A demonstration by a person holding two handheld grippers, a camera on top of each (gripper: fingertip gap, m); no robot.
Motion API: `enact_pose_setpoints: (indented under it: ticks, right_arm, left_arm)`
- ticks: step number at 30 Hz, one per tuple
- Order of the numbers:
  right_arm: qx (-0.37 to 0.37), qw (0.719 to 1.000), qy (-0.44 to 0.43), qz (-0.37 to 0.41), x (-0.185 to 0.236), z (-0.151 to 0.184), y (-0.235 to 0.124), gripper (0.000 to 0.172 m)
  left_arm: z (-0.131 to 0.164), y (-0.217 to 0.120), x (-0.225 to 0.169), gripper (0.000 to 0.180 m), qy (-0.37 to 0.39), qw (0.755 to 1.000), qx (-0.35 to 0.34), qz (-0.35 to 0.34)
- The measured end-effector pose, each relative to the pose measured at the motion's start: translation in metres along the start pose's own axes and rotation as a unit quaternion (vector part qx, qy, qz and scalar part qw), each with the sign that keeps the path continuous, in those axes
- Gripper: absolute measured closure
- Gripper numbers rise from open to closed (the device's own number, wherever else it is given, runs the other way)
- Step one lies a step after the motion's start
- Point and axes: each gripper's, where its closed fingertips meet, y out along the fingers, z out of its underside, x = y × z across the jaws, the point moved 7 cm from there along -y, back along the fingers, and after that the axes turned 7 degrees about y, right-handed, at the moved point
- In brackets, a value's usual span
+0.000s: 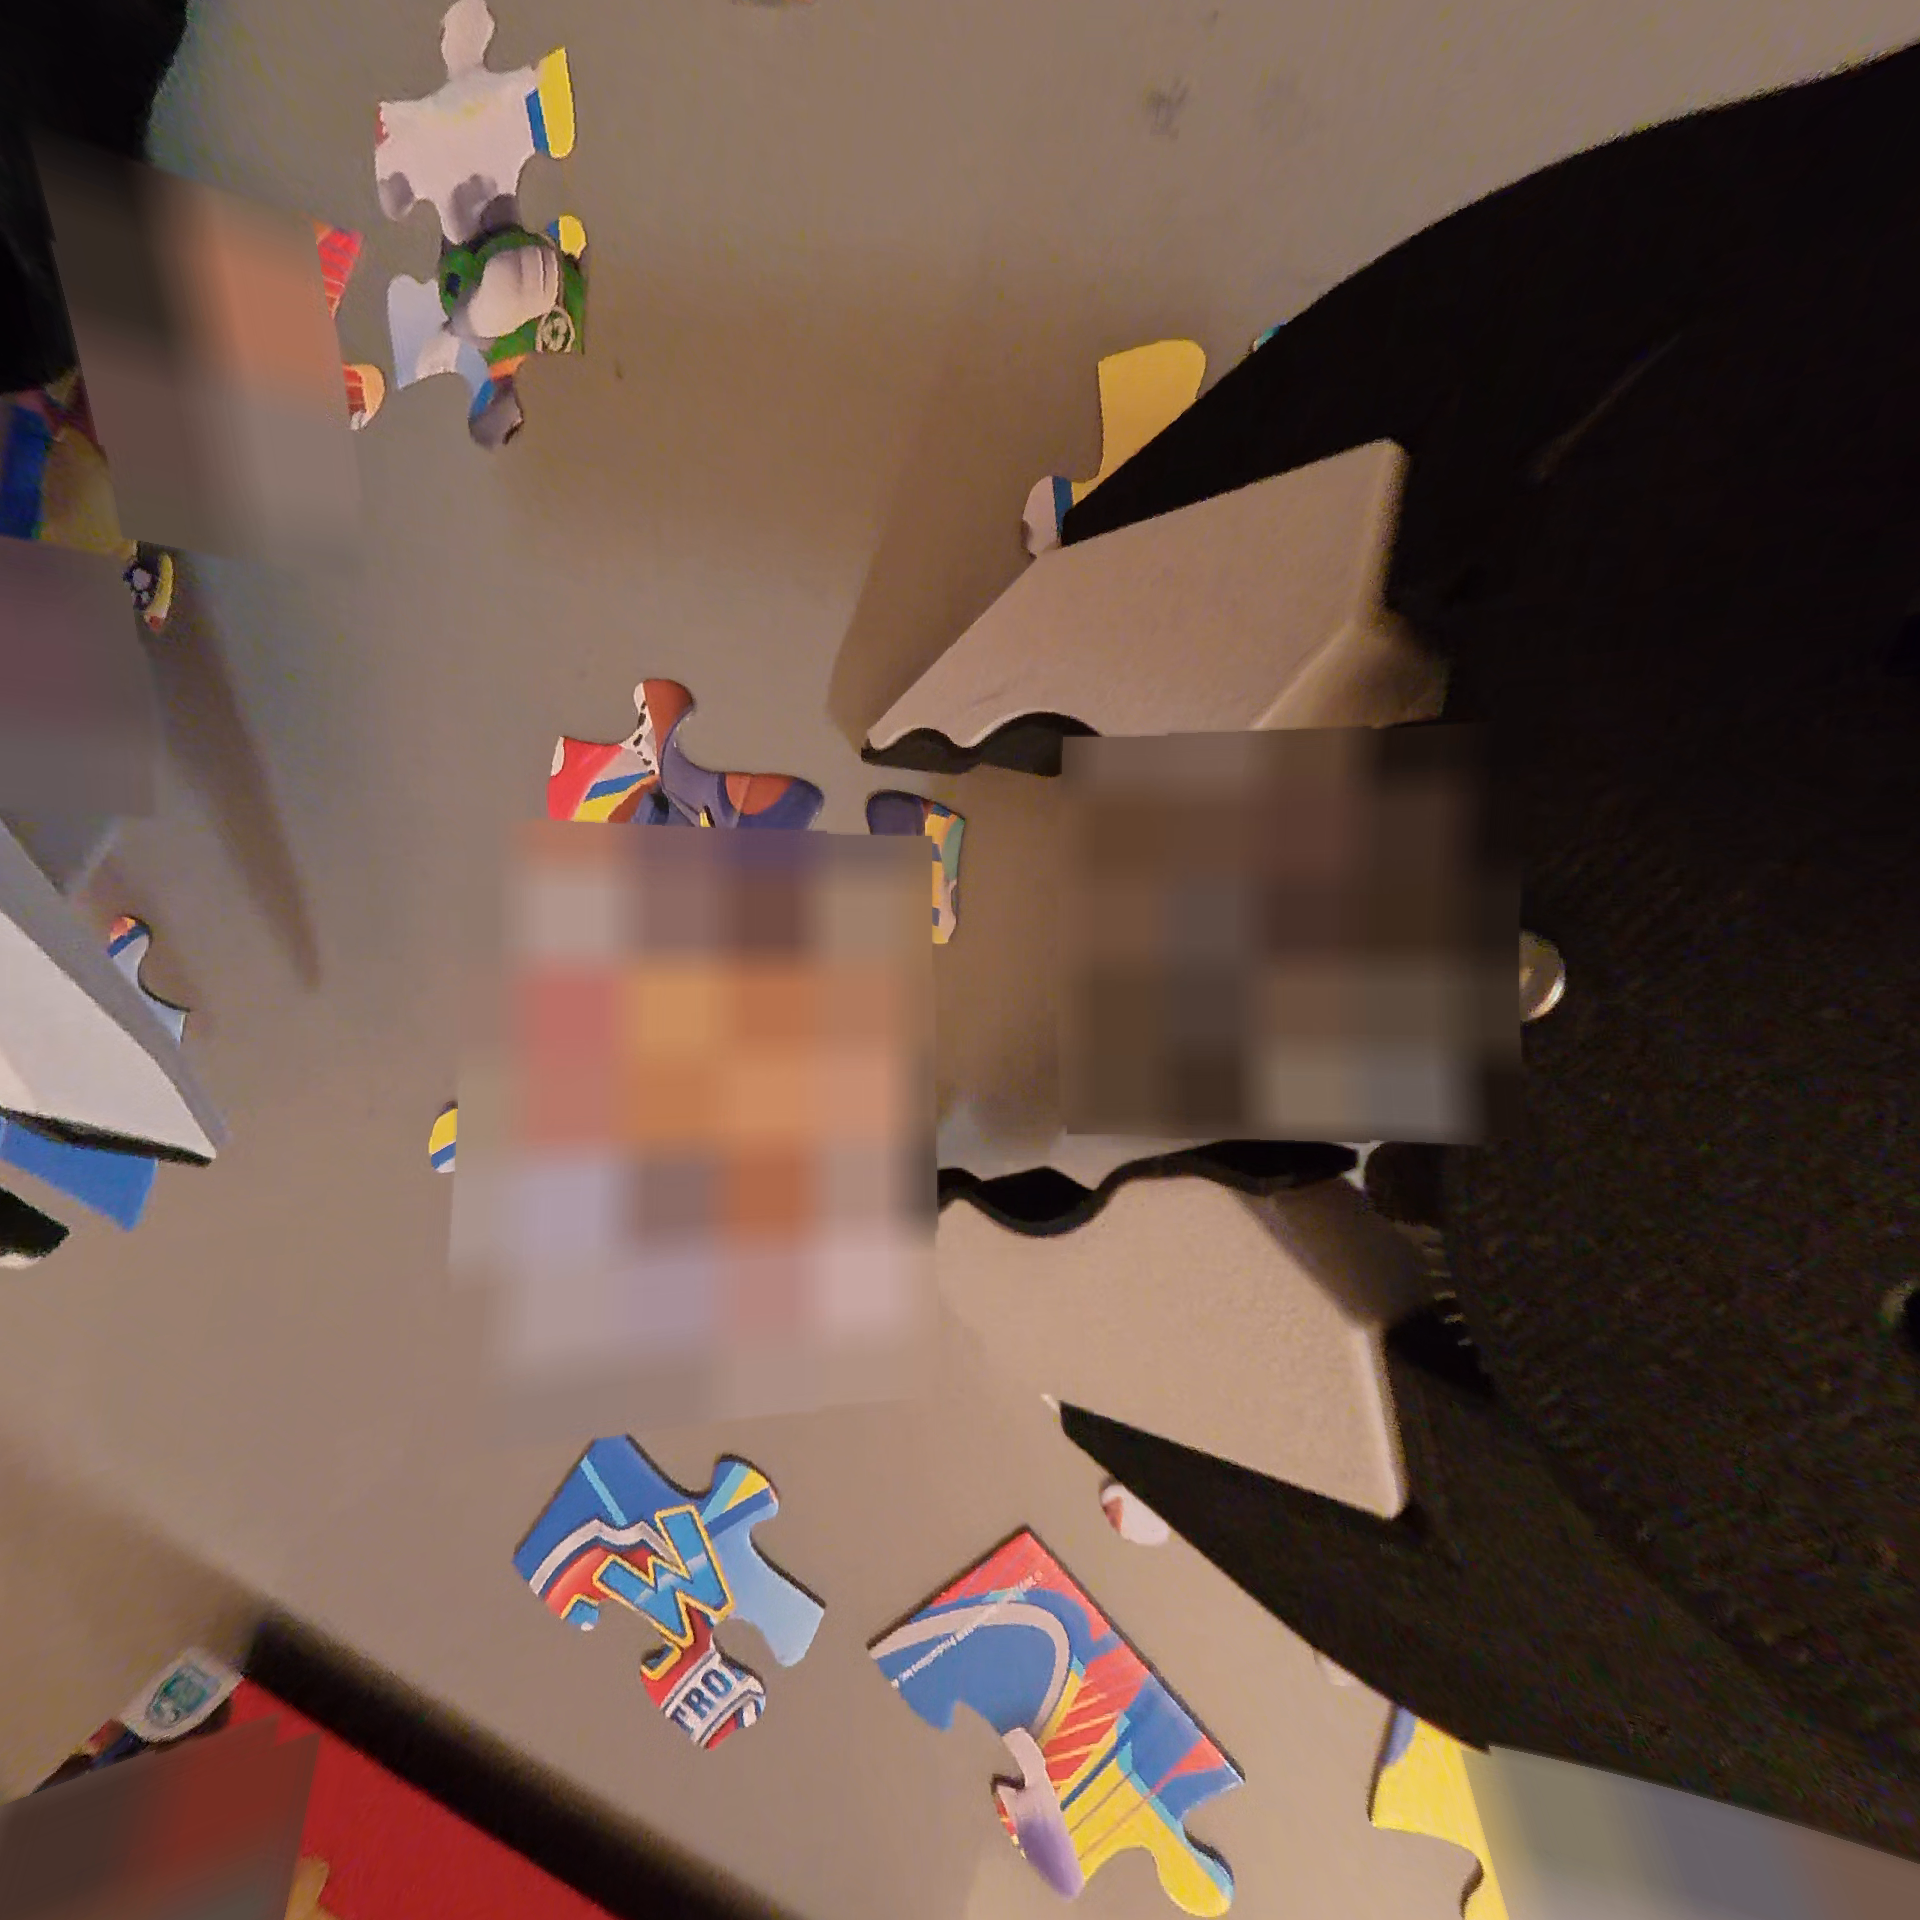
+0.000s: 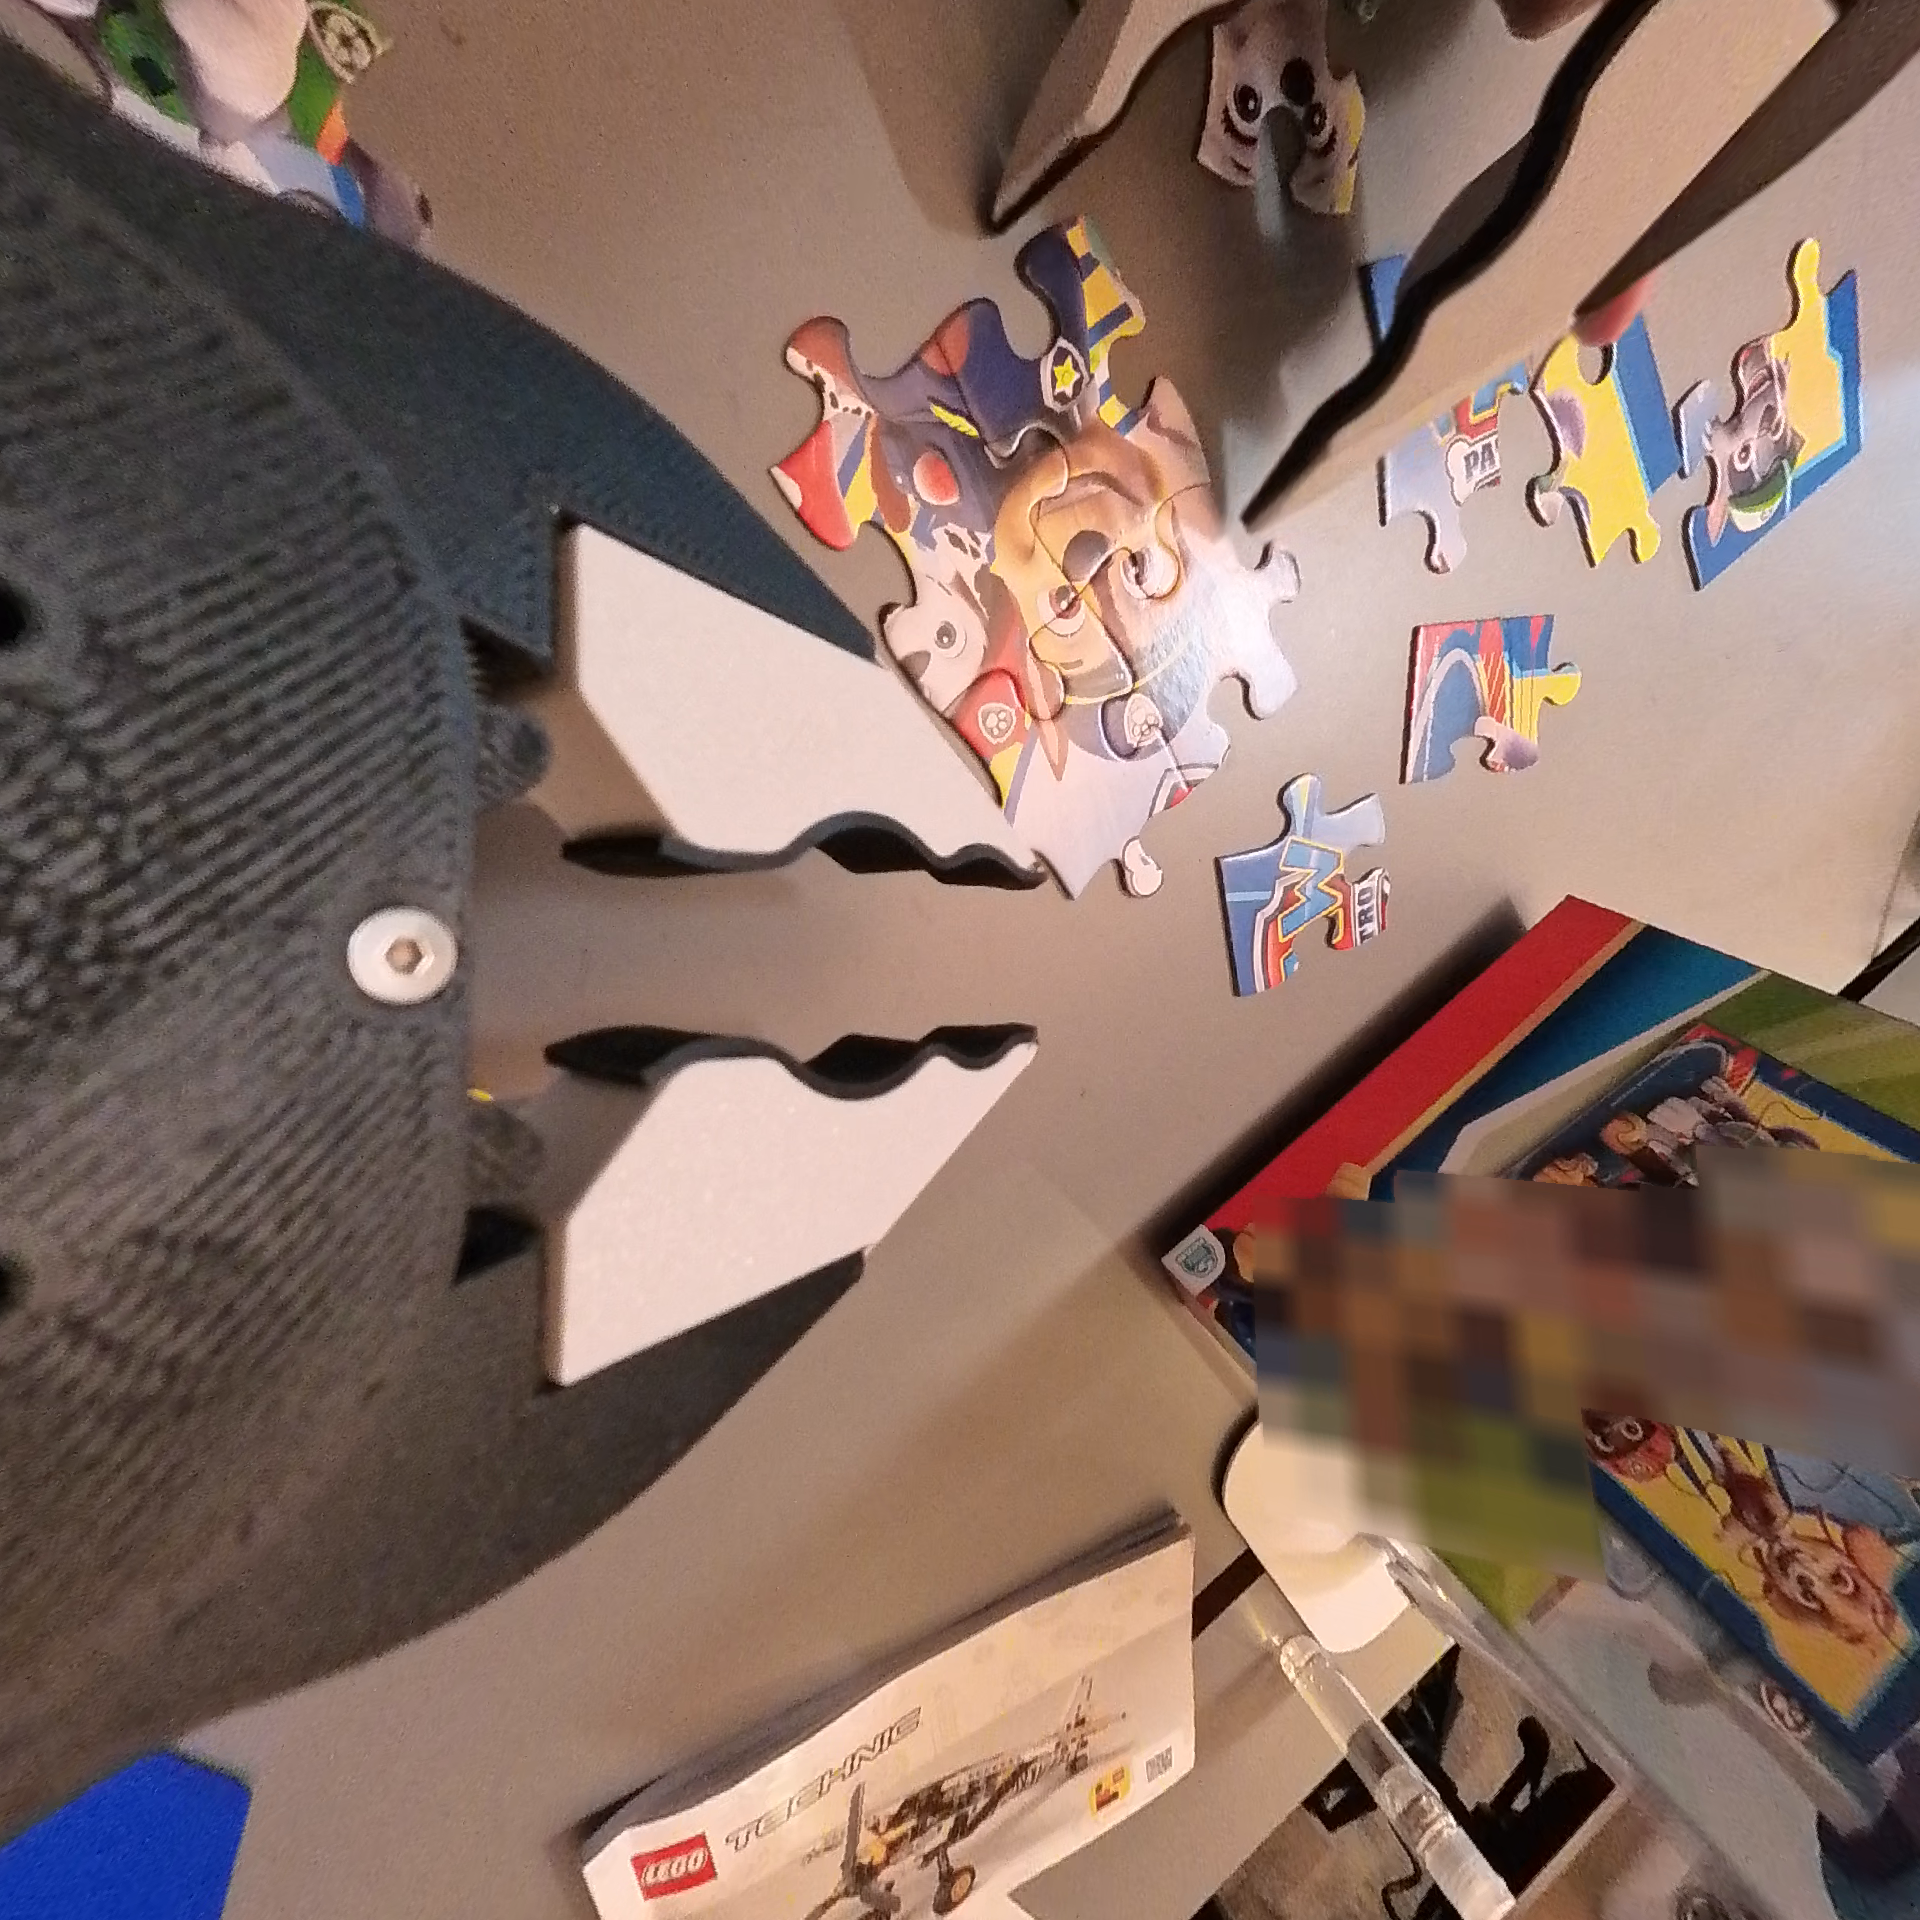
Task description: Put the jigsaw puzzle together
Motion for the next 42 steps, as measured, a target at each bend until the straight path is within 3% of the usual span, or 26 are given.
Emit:
enact_pose_setpoints:
  ticks: [5,13,20,26,33,42]
  right_arm:
    - [0.0,1.0,-0.004,-0.006,0.004,0.0,0.001,0.147]
    - [-0.019,1.0,0.004,-0.003,0.0,-0.005,-0.004,0.147]
    - [-0.089,0.994,0.065,-0.027,-0.007,-0.018,-0.02,0.148]
    - [-0.168,0.982,0.086,0.013,-0.026,-0.031,-0.047,0.148]
    - [-0.217,0.97,0.087,0.067,-0.049,-0.038,-0.082,0.148]
    - [-0.246,0.96,0.117,0.056,-0.058,-0.036,-0.093,0.149]
  left_arm:
    - [0.0,0.0,-0.004,0.115,0.011,1.0,-0.002,0.016]
    - [0.001,-0.001,0.001,0.116,0.005,1.0,-0.002,0.008]
    - [0.006,-0.005,0.009,0.118,-0.008,1.0,-0.003,-0.007]
    - [0.005,-0.006,0.009,0.118,-0.008,1.0,-0.008,-0.009]
    - [0.0,-0.015,0.015,0.117,-0.037,0.997,-0.06,-0.01]
    - [-0.01,-0.038,0.035,0.11,-0.085,0.981,-0.148,-0.09]
